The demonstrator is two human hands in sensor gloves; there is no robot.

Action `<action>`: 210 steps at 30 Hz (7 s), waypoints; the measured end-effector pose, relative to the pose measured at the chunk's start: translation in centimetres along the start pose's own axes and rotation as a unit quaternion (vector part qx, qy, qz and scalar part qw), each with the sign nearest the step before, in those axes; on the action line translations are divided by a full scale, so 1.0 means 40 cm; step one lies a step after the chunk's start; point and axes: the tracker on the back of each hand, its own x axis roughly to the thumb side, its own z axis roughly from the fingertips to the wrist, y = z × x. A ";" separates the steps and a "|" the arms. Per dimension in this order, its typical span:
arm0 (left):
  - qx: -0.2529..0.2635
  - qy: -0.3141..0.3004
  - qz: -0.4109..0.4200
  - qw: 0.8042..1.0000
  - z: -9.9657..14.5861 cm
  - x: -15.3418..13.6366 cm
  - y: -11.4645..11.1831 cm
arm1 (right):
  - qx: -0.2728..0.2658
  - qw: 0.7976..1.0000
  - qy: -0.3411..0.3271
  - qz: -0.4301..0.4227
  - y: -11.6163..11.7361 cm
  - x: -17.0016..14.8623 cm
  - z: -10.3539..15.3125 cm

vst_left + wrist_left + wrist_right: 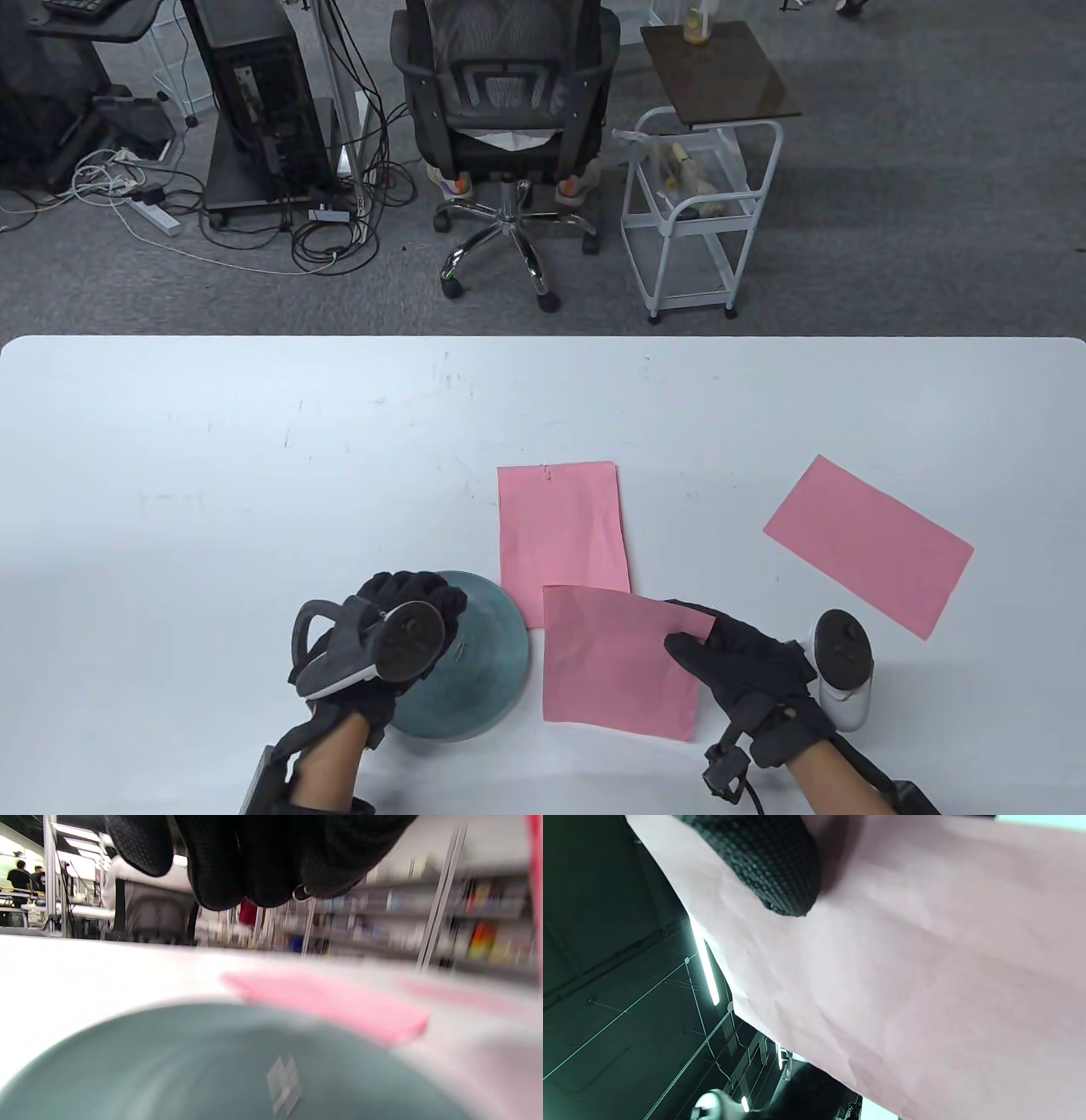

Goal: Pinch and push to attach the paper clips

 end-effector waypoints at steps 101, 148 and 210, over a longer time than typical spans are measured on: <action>-0.023 -0.143 0.235 0.961 -0.144 0.220 0.054 | -0.029 0.999 -0.013 -0.013 -0.012 0.018 0.016; 0.064 -0.052 0.000 0.997 0.086 0.069 0.076 | -0.072 0.996 0.014 -0.047 -0.040 0.057 -0.025; -0.008 0.024 -0.089 0.996 0.084 -0.025 -0.050 | -0.040 0.949 0.311 0.014 -0.007 -0.185 -0.451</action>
